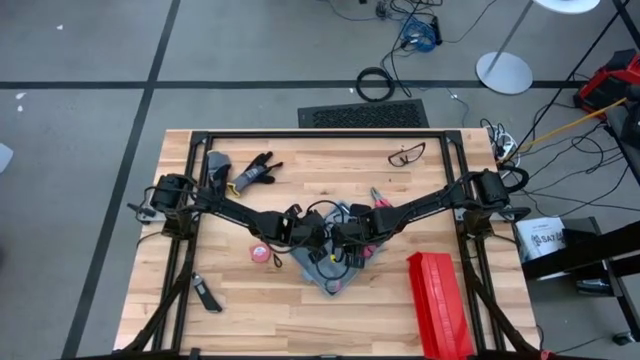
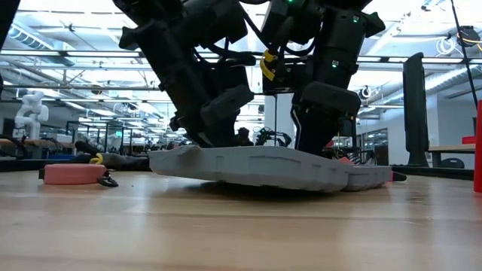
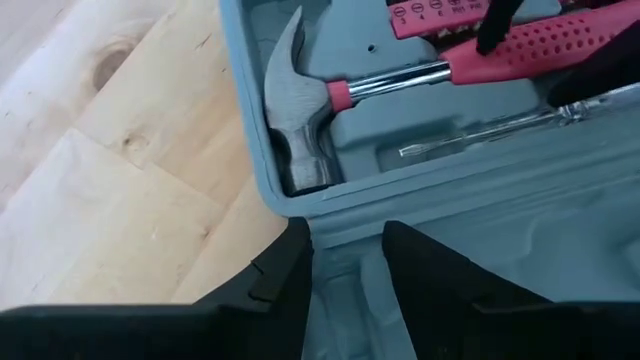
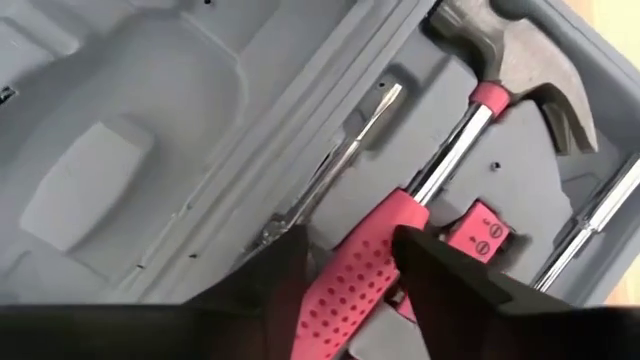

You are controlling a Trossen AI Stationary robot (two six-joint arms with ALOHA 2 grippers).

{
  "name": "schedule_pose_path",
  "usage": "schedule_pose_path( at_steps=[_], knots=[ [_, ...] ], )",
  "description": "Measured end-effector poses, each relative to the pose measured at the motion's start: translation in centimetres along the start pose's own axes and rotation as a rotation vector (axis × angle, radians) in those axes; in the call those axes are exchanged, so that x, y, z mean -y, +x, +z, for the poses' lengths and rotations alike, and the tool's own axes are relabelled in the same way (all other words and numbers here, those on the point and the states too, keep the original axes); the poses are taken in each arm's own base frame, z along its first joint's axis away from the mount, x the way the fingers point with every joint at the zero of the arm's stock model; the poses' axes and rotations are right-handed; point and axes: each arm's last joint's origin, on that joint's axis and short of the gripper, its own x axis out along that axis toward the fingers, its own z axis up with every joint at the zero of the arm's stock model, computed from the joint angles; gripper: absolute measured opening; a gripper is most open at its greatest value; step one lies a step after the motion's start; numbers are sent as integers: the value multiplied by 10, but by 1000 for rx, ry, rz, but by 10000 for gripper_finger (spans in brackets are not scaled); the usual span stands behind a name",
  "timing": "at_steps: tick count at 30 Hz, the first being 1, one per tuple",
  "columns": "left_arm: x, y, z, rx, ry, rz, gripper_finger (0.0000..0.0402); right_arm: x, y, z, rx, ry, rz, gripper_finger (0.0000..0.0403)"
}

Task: Prefit tool cases
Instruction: Remove the red hammer from the gray prefit tools case

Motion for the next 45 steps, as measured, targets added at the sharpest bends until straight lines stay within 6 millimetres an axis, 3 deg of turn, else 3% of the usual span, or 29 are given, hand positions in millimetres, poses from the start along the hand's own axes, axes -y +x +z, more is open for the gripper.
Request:
schedule_pose_path(
  at_steps=[6, 14, 18, 21, 25, 29, 33, 37, 45],
  knots=[
    [0, 0, 0, 0, 1, 1, 137, 1, 0, -1, -15, 1, -4, 189],
    [0, 0, 0, 1, 3, 3, 137, 2, 6, -9, -101, -11, -47, 180],
    [0, 0, -1, 3, 9, 8, 137, -1, 26, -10, -132, -31, -72, 159],
    [1, 0, -2, 4, 12, 3, 137, 0, 38, -11, -153, -15, -100, 119],
    [2, -1, -2, 6, 12, 2, 137, 1, 41, -11, -163, -12, -96, 97],
    [2, -1, -1, 11, 11, 1, 137, 0, 25, -10, -130, -21, -101, 94],
    [3, -1, 0, 29, 5, -1, 137, 1, -6, -7, -71, -23, -91, 8],
    [3, -1, 0, 29, 7, 1, 137, 6, -37, -2, 31, 7, -90, 4],
    [5, -1, -1, 27, 98, 3, 137, 9, -38, -2, 37, -7, -127, 3]
  ],
)
